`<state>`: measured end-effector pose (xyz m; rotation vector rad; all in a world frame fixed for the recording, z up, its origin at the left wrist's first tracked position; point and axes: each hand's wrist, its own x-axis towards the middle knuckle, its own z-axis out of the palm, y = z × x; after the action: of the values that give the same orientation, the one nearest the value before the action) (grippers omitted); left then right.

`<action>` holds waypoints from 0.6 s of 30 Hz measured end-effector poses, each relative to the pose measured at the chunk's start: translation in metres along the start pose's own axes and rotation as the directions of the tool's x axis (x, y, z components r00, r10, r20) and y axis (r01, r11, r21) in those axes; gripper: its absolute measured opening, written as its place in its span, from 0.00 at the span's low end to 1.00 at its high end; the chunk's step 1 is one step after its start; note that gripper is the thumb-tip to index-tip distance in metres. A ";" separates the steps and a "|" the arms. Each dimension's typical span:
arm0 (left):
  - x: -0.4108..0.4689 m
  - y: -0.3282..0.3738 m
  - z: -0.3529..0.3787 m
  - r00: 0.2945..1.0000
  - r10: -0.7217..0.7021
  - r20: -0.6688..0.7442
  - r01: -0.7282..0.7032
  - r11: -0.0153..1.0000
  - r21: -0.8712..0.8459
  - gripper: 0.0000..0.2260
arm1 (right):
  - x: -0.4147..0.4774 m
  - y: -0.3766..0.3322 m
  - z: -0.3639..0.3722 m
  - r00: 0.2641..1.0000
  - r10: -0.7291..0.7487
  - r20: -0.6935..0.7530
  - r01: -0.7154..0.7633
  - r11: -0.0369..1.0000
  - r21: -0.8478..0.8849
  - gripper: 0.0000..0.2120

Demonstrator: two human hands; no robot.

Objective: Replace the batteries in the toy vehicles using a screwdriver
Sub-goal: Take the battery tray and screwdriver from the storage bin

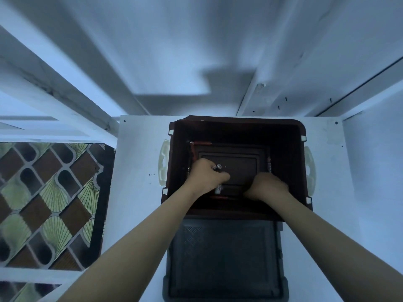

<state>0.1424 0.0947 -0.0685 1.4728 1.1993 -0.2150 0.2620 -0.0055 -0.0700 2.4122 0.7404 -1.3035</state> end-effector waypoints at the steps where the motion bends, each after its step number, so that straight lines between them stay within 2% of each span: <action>1: 0.000 0.000 -0.001 0.999 -0.035 0.011 0.036 0.999 -0.041 0.12 | 0.000 0.001 -0.003 1.000 -0.020 -0.010 0.021 0.996 0.088 0.12; 3: 0.002 -0.001 -0.002 0.997 -0.080 0.019 0.080 0.997 -0.011 0.12 | 0.000 0.004 -0.012 0.997 -0.075 -0.003 0.070 0.922 0.381 0.09; 5: 0.004 -0.004 -0.003 0.996 -0.079 0.028 0.076 0.992 0.099 0.12 | -0.003 0.005 -0.018 0.990 -0.114 0.087 0.028 0.747 0.664 0.05; 6: 0.005 -0.006 -0.002 0.997 -0.069 0.037 0.062 0.986 0.152 0.12 | -0.004 0.005 -0.020 0.983 -0.129 0.128 -0.010 0.665 0.747 0.06; 8: 0.004 -0.010 0.000 0.996 -0.046 0.072 0.025 0.965 0.262 0.12 | -0.003 0.005 -0.021 0.983 -0.124 0.134 -0.038 0.576 0.816 0.11; 10: 0.001 -0.011 0.003 0.992 0.007 0.130 -0.067 0.883 0.464 0.06 | -0.001 0.004 -0.021 0.998 -0.065 0.023 0.020 0.601 0.799 0.11; 12: -0.001 -0.008 0.007 0.975 0.083 0.207 -0.204 0.703 0.682 0.07 | 0.001 0.004 -0.020 0.978 -0.016 -0.206 0.136 0.802 0.581 0.04; 13: -0.001 -0.006 0.009 0.964 0.105 0.245 -0.257 0.609 0.750 0.09 | 0.001 0.003 -0.020 0.953 -0.037 -0.301 0.156 0.911 0.381 0.04; 14: 0.001 -0.005 0.011 0.954 0.114 0.279 -0.296 0.523 0.799 0.10 | 0.000 0.001 -0.019 0.931 -0.069 -0.359 0.139 0.975 0.174 0.09; 16: 0.004 -0.002 0.014 0.927 0.126 0.353 -0.374 0.342 0.862 0.11 | 0.001 -0.002 -0.015 0.907 -0.111 -0.406 0.062 0.989 -0.130 0.17; 18: 0.007 -0.003 0.016 0.908 0.122 0.402 -0.420 0.223 0.880 0.12 | 0.007 -0.005 -0.010 0.905 -0.136 -0.404 -0.004 0.945 -0.326 0.26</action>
<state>0.1509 0.0843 -0.0801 2.6142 0.4557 -1.0187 0.2693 0.0050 -0.0706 2.4276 1.0645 -0.6092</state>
